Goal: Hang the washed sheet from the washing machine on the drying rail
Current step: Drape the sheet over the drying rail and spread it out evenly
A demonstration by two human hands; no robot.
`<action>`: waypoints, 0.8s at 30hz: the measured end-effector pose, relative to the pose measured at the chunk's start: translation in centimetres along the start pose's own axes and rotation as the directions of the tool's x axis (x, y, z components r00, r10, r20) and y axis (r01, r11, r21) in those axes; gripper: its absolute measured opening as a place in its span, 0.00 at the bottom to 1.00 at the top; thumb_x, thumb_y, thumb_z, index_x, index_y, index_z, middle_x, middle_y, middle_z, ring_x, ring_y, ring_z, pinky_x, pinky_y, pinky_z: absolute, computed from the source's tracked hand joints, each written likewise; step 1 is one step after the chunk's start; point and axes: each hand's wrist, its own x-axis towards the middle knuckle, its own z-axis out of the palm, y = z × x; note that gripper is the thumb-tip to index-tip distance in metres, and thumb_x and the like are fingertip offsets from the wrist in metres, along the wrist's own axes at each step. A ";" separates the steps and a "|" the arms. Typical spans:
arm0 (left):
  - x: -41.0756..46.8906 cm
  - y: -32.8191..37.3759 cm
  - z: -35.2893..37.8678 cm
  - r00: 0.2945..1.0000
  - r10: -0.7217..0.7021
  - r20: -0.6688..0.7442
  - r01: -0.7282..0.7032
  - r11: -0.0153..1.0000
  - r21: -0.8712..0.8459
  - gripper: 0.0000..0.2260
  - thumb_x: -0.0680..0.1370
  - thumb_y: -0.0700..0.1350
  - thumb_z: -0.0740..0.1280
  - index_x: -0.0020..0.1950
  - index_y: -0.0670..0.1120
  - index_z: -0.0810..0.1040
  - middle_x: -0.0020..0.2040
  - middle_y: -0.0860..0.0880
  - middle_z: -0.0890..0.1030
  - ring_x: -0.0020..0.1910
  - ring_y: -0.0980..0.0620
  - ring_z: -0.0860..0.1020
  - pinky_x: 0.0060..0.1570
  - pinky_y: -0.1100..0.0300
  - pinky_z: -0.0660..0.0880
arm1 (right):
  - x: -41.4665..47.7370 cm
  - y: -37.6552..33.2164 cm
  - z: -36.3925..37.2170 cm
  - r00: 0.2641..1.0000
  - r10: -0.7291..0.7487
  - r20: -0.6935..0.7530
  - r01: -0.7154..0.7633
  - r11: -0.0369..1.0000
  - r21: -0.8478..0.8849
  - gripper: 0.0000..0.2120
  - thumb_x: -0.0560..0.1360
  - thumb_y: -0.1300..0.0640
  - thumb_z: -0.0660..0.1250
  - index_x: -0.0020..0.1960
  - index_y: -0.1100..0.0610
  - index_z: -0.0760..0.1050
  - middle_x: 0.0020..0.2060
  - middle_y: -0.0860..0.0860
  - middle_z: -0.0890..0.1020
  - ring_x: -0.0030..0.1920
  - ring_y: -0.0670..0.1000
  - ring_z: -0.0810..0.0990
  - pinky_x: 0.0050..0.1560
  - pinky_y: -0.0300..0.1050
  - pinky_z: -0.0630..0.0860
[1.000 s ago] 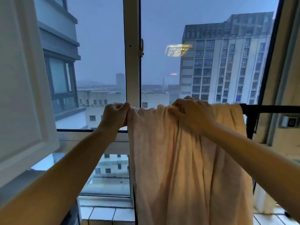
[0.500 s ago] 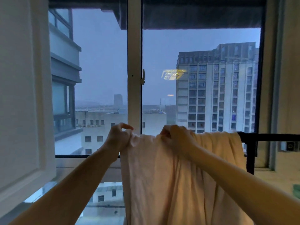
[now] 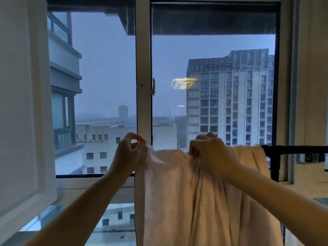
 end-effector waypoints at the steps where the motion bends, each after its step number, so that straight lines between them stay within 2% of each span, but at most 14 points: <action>1: 0.1 0.0 0.0 0.999 -0.025 0.043 0.025 1.000 -0.006 0.02 0.79 0.43 0.63 0.51 0.46 0.73 0.42 0.50 0.79 0.38 0.59 0.78 0.29 0.71 0.74 | -0.1 -0.3 0.1 1.000 -0.029 0.002 0.029 0.999 -0.029 0.04 0.75 0.57 0.65 0.46 0.49 0.77 0.46 0.45 0.78 0.50 0.46 0.71 0.55 0.47 0.72; 4: -0.4 -0.6 0.4 0.985 -0.060 0.164 0.039 0.991 0.129 0.04 0.78 0.45 0.65 0.49 0.47 0.72 0.40 0.48 0.78 0.37 0.56 0.78 0.31 0.66 0.75 | -0.3 -0.9 0.3 0.999 -0.045 0.030 0.048 0.996 -0.081 0.06 0.75 0.56 0.63 0.48 0.49 0.77 0.50 0.45 0.78 0.53 0.47 0.71 0.57 0.44 0.68; 7: -0.6 -1.1 0.5 0.998 0.020 0.067 -0.037 0.964 0.264 0.08 0.75 0.49 0.69 0.47 0.47 0.72 0.36 0.54 0.76 0.34 0.61 0.76 0.32 0.69 0.73 | 0.3 -1.4 0.5 0.999 0.000 0.043 0.003 0.998 -0.058 0.06 0.76 0.50 0.60 0.49 0.48 0.74 0.48 0.45 0.77 0.53 0.46 0.70 0.61 0.46 0.67; 9: -0.1 -0.9 0.4 0.995 0.083 0.049 -0.094 0.941 0.326 0.08 0.74 0.47 0.70 0.48 0.47 0.73 0.37 0.54 0.77 0.34 0.61 0.76 0.29 0.74 0.69 | 1.1 -1.8 0.7 0.997 0.048 0.056 -0.047 0.999 -0.018 0.09 0.77 0.44 0.58 0.52 0.46 0.71 0.48 0.44 0.77 0.54 0.45 0.70 0.62 0.48 0.66; 10: 0.3 -0.7 0.4 0.995 0.083 0.059 -0.097 0.943 0.320 0.07 0.75 0.46 0.70 0.49 0.47 0.73 0.38 0.53 0.78 0.34 0.60 0.76 0.28 0.74 0.69 | 1.6 -1.9 0.9 0.994 0.071 0.085 -0.070 0.998 -0.007 0.11 0.77 0.42 0.57 0.55 0.45 0.69 0.49 0.45 0.78 0.55 0.46 0.71 0.62 0.48 0.66; 12: 0.9 -0.4 0.7 0.997 -0.004 0.079 -0.011 0.983 0.182 0.05 0.76 0.44 0.68 0.50 0.46 0.74 0.42 0.52 0.78 0.37 0.58 0.77 0.29 0.72 0.71 | 2.6 -2.2 1.3 0.985 0.082 0.154 -0.079 0.996 -0.028 0.13 0.78 0.43 0.57 0.60 0.46 0.69 0.54 0.47 0.77 0.59 0.48 0.70 0.63 0.50 0.67; 14: 1.0 0.1 0.9 0.981 -0.147 0.123 0.152 0.988 -0.028 0.04 0.78 0.43 0.66 0.52 0.45 0.75 0.43 0.51 0.75 0.40 0.55 0.76 0.31 0.66 0.73 | 3.2 -2.2 1.8 0.979 0.080 0.189 -0.073 0.996 -0.043 0.12 0.80 0.47 0.57 0.59 0.49 0.73 0.54 0.48 0.77 0.58 0.49 0.71 0.63 0.52 0.68; 16: 1.0 -0.1 1.0 0.972 -0.199 0.127 0.212 0.973 -0.092 0.04 0.78 0.41 0.65 0.52 0.45 0.75 0.43 0.50 0.74 0.42 0.53 0.76 0.35 0.63 0.74 | 3.6 -1.8 2.2 0.984 0.104 0.146 -0.102 0.995 -0.025 0.10 0.80 0.53 0.58 0.54 0.53 0.76 0.50 0.49 0.78 0.54 0.48 0.74 0.61 0.52 0.71; 19: 0.7 -0.8 1.0 0.993 -0.080 0.081 0.079 0.997 0.021 0.05 0.78 0.40 0.65 0.53 0.44 0.74 0.41 0.47 0.77 0.39 0.50 0.79 0.33 0.60 0.77 | 3.4 -0.1 2.4 0.975 0.215 0.052 -0.216 0.976 0.018 0.08 0.80 0.57 0.59 0.51 0.57 0.76 0.47 0.52 0.80 0.51 0.50 0.77 0.56 0.47 0.75; 21: 0.5 -0.9 0.9 0.997 0.007 0.083 -0.009 0.999 0.034 0.05 0.77 0.39 0.65 0.52 0.45 0.73 0.36 0.43 0.79 0.30 0.48 0.81 0.26 0.60 0.78 | 3.0 1.1 2.2 0.960 0.278 0.017 -0.278 0.958 0.073 0.07 0.79 0.58 0.59 0.49 0.57 0.76 0.45 0.52 0.79 0.47 0.50 0.78 0.50 0.42 0.75; 22: 0.4 -1.0 0.9 0.996 0.039 0.075 -0.042 0.998 0.036 0.05 0.77 0.39 0.66 0.51 0.45 0.72 0.33 0.43 0.80 0.27 0.49 0.81 0.24 0.61 0.77 | 2.8 1.4 2.1 0.958 0.288 0.015 -0.288 0.953 0.095 0.07 0.79 0.58 0.59 0.48 0.56 0.75 0.44 0.51 0.79 0.46 0.50 0.78 0.48 0.42 0.75; 24: 0.2 -1.1 0.9 0.996 0.051 0.075 -0.053 0.998 0.023 0.05 0.76 0.40 0.66 0.51 0.43 0.72 0.31 0.43 0.81 0.25 0.51 0.81 0.24 0.61 0.78 | 2.5 1.6 1.7 0.970 0.239 0.038 -0.242 0.965 0.102 0.07 0.79 0.57 0.60 0.49 0.56 0.76 0.45 0.50 0.78 0.48 0.50 0.76 0.51 0.45 0.75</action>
